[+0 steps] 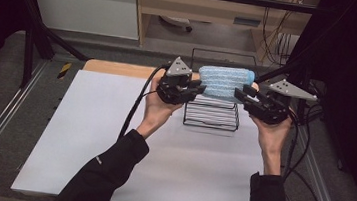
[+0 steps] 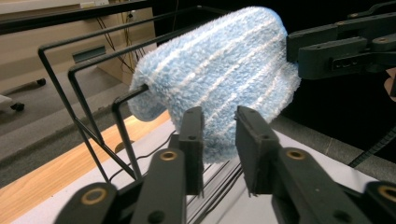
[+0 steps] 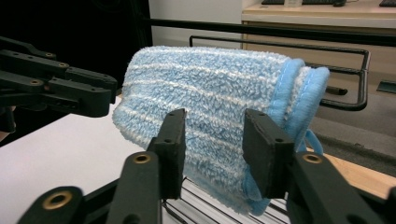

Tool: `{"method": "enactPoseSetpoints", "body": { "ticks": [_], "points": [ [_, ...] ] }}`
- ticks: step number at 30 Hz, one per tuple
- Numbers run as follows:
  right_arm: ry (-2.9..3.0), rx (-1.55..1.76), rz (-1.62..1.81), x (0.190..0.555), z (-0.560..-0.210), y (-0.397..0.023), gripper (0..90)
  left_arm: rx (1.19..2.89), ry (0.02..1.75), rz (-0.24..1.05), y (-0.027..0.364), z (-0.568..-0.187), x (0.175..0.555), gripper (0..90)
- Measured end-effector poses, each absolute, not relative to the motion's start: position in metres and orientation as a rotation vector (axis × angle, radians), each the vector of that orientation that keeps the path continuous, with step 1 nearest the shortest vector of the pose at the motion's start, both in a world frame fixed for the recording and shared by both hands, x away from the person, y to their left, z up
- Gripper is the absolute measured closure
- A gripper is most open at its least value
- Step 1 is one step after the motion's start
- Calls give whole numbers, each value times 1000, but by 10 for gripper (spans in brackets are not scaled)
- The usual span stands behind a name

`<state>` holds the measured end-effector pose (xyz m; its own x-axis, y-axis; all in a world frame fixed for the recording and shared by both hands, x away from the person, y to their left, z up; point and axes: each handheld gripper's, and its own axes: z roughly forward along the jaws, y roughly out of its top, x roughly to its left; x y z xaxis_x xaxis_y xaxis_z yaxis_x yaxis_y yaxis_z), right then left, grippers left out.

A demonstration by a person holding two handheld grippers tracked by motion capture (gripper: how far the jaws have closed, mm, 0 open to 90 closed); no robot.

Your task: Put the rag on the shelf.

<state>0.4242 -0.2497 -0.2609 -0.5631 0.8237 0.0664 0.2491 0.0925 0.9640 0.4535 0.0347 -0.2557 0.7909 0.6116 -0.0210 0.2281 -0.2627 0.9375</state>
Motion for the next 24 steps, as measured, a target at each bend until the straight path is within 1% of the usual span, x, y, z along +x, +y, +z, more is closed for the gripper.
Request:
{"method": "enactPoseSetpoints", "body": {
  "ticks": [4,7,11,13,19,24],
  "points": [
    [1872,1048,1492,423,-257,-249,535,1831,644,441,43,-250,450,626],
    [1874,1041,1499,420,-254,-248,473,1836,647,431,50,-247,447,563],
    [1886,1032,1515,416,-250,-246,340,1859,648,431,62,-247,442,465],
    [1885,1025,1517,412,-249,-245,287,1876,646,436,69,-248,439,402],
    [1899,1019,1513,401,-251,-246,154,1894,669,425,99,-262,428,280],
    [1917,1022,1506,391,-258,-246,84,1903,705,432,127,-280,419,207]
  ]
}}
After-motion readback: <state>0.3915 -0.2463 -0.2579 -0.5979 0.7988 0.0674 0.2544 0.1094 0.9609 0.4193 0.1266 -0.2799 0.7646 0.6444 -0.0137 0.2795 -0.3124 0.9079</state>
